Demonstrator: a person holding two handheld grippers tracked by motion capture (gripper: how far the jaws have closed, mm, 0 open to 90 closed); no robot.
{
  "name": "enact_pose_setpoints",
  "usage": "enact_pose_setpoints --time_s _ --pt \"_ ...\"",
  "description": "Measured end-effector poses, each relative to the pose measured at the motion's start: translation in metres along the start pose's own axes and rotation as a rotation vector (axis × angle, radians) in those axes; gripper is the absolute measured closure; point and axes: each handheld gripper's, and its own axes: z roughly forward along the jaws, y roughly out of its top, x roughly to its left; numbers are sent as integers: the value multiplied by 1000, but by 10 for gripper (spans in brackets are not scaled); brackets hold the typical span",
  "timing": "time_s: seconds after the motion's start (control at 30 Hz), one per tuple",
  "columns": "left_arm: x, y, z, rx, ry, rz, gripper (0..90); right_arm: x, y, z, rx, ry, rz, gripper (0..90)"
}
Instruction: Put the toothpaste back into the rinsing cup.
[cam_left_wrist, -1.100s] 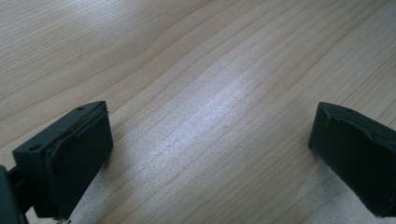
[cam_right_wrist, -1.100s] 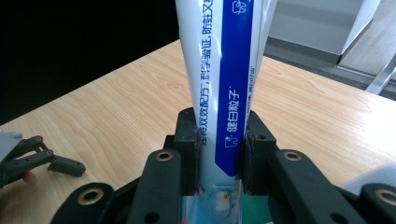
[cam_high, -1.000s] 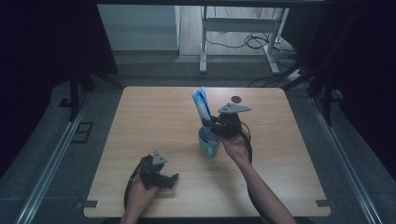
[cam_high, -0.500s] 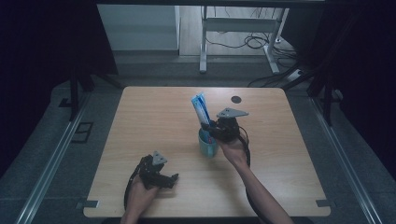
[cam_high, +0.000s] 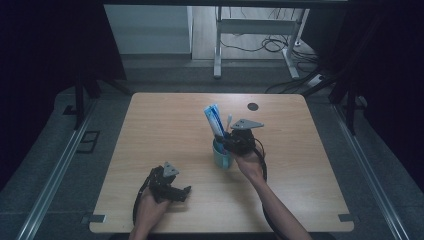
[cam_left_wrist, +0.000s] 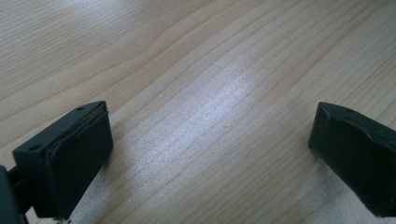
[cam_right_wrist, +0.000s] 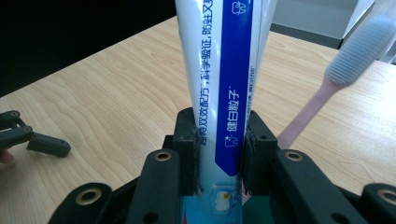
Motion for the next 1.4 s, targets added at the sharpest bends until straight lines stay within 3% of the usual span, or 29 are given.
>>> enact_pose_setpoints --time_s 0.53,0.83,1.03,1.4 --pt "0 0 0 1 0 0 0 -2 -5 1 2 10 8 694" --pt "0 0 0 0 0 0 0 -3 -15 4 55 8 7 675" --pt "0 0 0 0 0 0 0 -4 -15 3 53 13 15 673" --pt "0 0 0 0 0 0 0 -5 -12 1 61 26 18 594"
